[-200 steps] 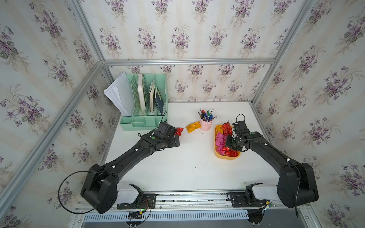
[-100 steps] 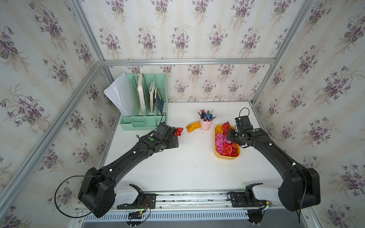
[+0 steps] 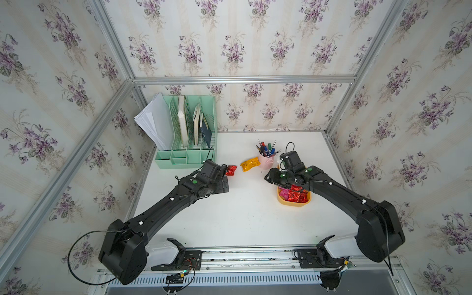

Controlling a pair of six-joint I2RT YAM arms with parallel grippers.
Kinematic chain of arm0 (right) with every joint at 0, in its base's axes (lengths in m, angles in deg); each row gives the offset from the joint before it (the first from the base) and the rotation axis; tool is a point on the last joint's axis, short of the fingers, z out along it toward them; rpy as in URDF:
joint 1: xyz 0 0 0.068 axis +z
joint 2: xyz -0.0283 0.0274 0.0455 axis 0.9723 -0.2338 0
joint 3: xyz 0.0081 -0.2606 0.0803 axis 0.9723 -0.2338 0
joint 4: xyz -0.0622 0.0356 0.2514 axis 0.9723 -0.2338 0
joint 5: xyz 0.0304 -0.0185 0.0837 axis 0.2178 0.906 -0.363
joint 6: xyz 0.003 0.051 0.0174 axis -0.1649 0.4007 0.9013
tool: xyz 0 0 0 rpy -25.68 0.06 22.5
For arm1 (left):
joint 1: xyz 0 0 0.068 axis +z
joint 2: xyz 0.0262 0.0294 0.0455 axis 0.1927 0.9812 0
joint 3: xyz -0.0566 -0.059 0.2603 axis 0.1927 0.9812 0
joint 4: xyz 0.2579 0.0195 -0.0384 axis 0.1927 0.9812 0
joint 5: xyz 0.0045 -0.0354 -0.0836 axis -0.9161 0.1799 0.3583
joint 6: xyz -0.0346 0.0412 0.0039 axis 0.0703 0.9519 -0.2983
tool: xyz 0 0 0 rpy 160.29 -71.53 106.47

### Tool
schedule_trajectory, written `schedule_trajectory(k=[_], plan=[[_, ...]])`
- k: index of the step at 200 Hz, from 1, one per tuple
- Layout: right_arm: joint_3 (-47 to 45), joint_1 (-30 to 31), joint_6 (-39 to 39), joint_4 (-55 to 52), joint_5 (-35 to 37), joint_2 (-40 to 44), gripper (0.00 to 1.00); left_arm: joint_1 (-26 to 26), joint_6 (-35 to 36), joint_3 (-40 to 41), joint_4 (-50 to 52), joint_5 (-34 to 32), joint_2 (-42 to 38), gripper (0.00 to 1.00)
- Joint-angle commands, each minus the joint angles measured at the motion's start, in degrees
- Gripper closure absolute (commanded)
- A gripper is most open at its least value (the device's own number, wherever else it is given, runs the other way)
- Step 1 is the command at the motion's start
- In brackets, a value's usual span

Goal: Put the tea bags into the storage box
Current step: Pick up the tea bag from the center of the board.

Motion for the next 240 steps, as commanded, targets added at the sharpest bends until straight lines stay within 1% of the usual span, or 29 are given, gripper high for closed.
schedule_trajectory(k=[1,23,52,104,137,172,187,198,204,206,219,229,240], plan=[[0.27,3.89,8.9,12.34,0.74,-4.64,0.4,0.2,0.47,1.42,1.77,-2.01,-1.76,0.01],[5.55,6.31,9.96,14.85,2.17,-12.47,0.37,0.9,1.54,2.76,2.34,-2.48,-3.73,0.01],[15.31,8.81,9.69,15.13,1.32,-23.37,0.37,2.31,3.21,3.83,4.04,-3.0,-5.83,0.01],[28.46,9.11,11.57,13.72,0.75,-37.6,0.37,4.43,5.12,6.66,7.05,-3.18,-12.19,0.01],[36.83,9.09,11.63,10.95,0.03,-44.32,0.37,5.59,4.95,8.73,8.28,-3.27,-15.9,0.01],[40.45,9.14,12.23,10.01,-1.41,-47.77,0.38,6.22,4.6,9.91,8.68,-3.1,-17.84,0.01],[40.52,9.14,12.24,9.42,-1.57,-48.3,0.4,6.31,4.56,9.91,8.86,-3.01,-17.97,0.01],[40.37,9.14,12.16,8.86,-1.72,-48.62,0.45,6.31,4.57,9.91,8.91,-2.92,-17.93,0.01],[40.28,9.14,12.09,8.63,-1.74,-48.62,0.5,6.32,4.42,9.82,8.81,-2.84,-17.85,0.01],[40.2,9.14,12.07,8.52,-1.76,-48.69,0.53,6.31,4.43,9.82,8.79,-2.79,-17.8,0.01],[39.67,9.13,11.98,8.35,-1.77,-48.54,0.62,6.31,4.34,9.65,8.72,-2.49,-17.59,0.01],[39.22,9.13,11.73,8.31,-1.76,-48.16,0.69,6.31,4.25,9.47,8.69,-2.32,-17.41,0.01],[38.65,9.11,11.42,8.19,-1.47,-47.47,0.74,6.31,4.15,9.23,8.69,-2.22,-17.23,0.01]])
